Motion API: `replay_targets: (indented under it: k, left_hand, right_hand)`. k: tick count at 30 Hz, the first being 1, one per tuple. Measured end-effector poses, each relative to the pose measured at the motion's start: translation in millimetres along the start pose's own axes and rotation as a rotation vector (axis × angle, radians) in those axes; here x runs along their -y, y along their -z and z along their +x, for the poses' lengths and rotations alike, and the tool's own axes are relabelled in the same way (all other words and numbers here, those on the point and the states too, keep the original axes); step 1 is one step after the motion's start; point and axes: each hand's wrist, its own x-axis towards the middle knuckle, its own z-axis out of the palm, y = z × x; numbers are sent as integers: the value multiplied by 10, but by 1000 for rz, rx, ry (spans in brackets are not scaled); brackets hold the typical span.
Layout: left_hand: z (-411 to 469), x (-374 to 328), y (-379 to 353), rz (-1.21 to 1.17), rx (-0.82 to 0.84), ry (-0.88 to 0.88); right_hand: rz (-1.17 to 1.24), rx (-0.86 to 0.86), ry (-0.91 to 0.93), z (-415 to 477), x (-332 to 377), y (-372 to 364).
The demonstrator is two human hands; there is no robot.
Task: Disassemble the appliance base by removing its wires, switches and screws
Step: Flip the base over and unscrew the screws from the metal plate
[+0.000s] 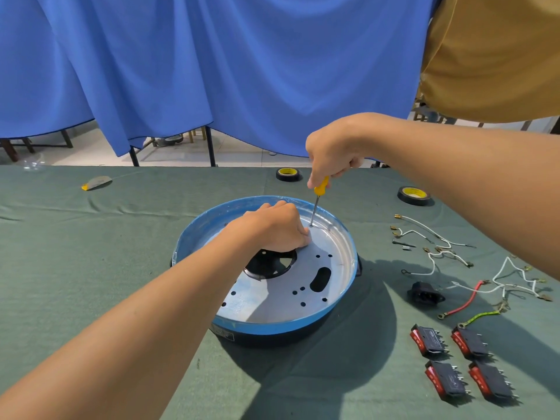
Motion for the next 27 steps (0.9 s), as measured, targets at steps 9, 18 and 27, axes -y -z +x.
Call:
replay_targets:
  k: [9, 18, 27]
  left_hand:
    - [2, 4, 4, -21, -5, -12]
    - [-25, -27, -5, 16, -5, -24]
    - [-36, -45, 0, 25, -6, -24]
  right_hand:
    - [105, -17, -16, 48, -37, -20]
    - [164, 45, 67, -13, -123, -19]
    - [4, -93, 89, 4, -121, -79]
